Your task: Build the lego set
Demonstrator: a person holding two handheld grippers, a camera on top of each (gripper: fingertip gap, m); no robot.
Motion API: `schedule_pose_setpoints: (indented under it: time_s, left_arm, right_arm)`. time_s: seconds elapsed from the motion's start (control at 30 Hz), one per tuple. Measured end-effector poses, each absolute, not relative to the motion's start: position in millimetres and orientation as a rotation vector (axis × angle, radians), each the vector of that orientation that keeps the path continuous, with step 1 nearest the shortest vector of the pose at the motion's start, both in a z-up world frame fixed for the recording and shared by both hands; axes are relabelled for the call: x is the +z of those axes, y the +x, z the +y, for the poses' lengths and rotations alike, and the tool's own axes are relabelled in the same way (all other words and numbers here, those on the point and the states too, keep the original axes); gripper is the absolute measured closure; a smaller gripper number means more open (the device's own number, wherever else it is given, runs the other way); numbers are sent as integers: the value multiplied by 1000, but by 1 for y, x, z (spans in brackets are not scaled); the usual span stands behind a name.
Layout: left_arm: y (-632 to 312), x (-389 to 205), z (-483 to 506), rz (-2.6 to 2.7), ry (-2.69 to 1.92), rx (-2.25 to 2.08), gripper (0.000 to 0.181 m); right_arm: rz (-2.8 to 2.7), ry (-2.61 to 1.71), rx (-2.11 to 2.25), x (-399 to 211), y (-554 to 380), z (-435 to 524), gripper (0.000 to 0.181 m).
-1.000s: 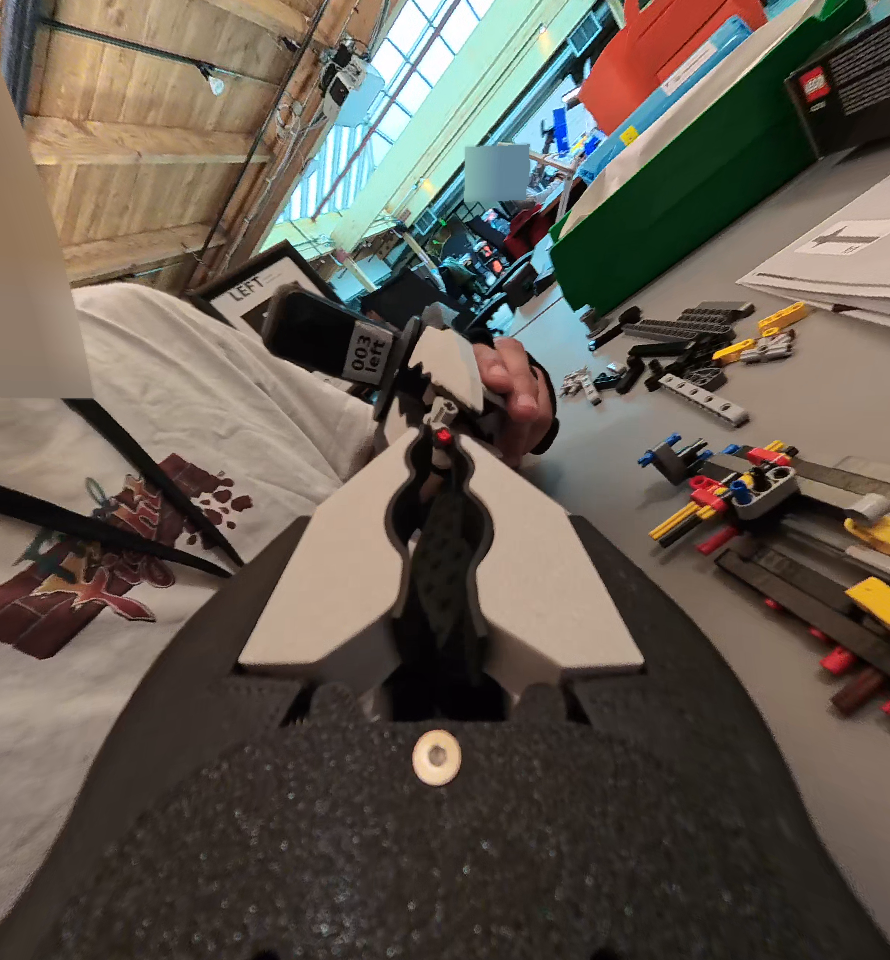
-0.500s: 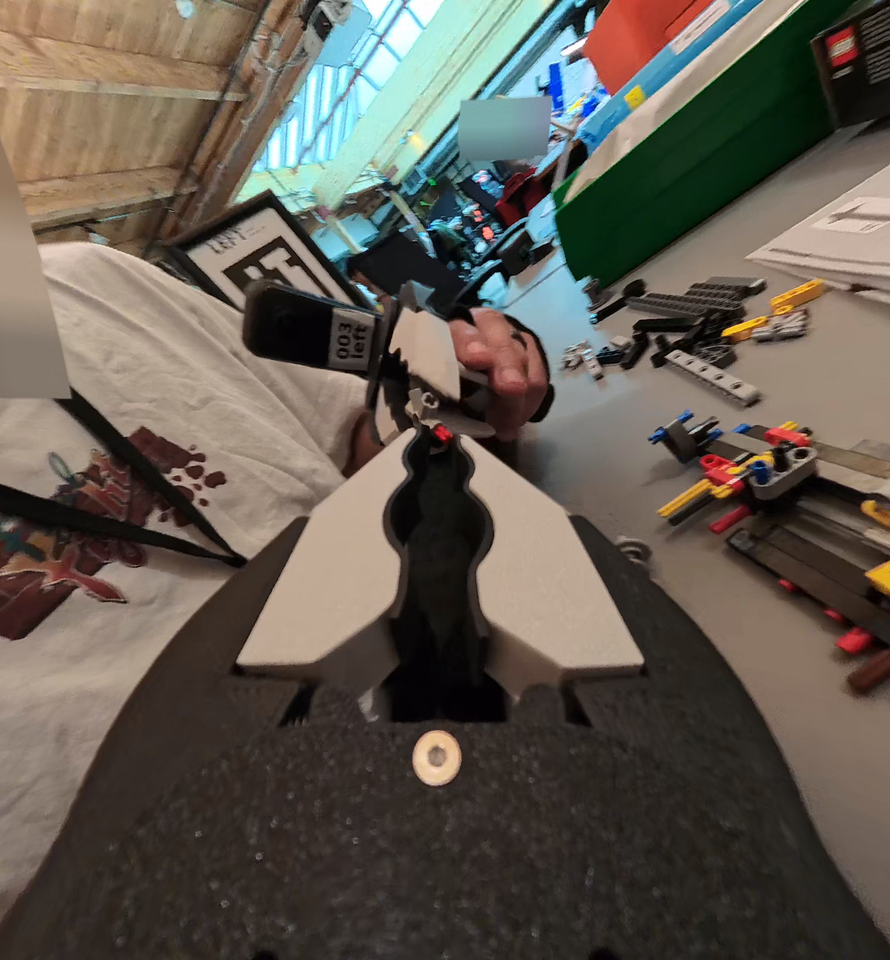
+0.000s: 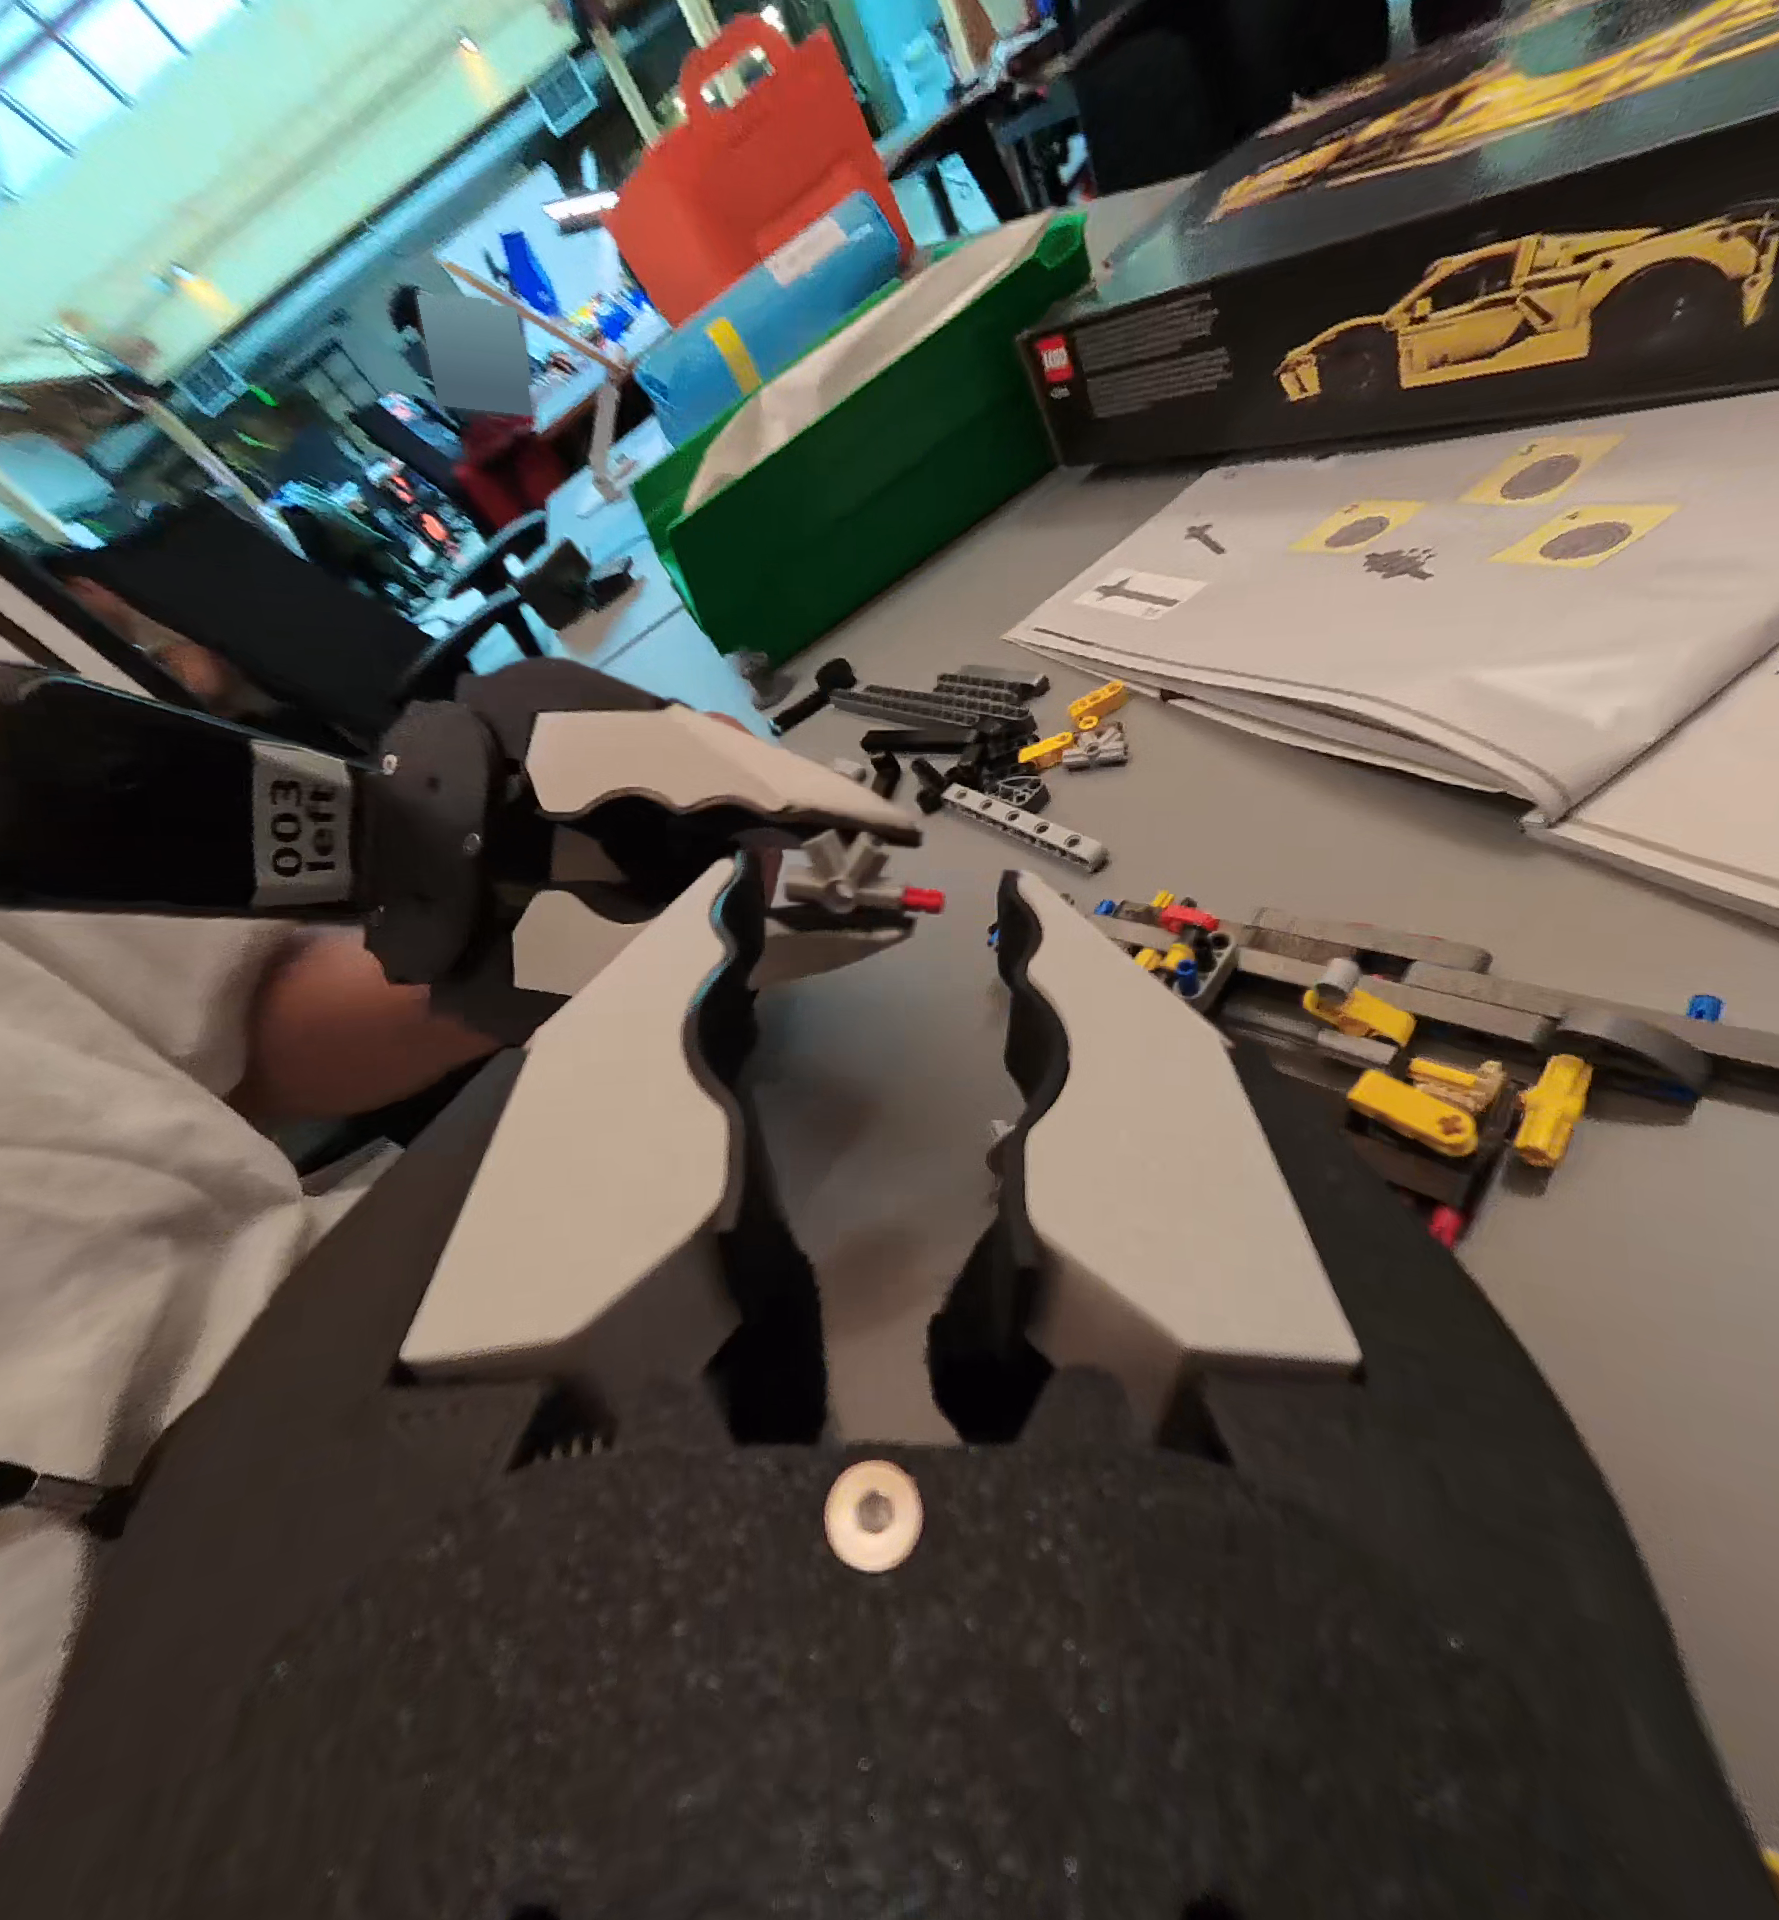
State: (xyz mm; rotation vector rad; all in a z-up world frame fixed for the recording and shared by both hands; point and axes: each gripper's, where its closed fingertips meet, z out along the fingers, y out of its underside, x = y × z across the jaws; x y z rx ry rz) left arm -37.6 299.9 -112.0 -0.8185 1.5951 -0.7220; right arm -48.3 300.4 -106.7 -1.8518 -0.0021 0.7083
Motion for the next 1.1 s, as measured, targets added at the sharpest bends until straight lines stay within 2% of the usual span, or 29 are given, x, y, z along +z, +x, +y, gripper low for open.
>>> schedule_pose_setpoints:
  time_s: [0.03, 0.4, 0.7, 0.83, 1.0, 1.1]
  left_arm:
    - [-37, -112, 301, 1590, -819, -701, 168]
    - [-39, -110, 293, 1589, -759, -651, 168]
    - [-38, -112, 289, 1604, -736, -630, 173]
    - [-37, -110, 283, 1600, -696, -653, 174]
    - [-45, -92, 270, 1543, -589, -731, 174]
    - [-47, -90, 262, 1535, -546, -745, 177]
  right_arm:
    - [-3, -1873, 691, -108, -53, 301, 137]
    - [-59, -1951, 532, -116, -63, 301, 149]
    - [-89, -1936, 545, -117, -66, 301, 149]
    - [-73, -1839, 776, -109, -69, 295, 149]
    - [-66, -1563, 1348, -81, -79, 273, 149]
    - [-96, -1529, 1440, -78, -85, 268, 149]
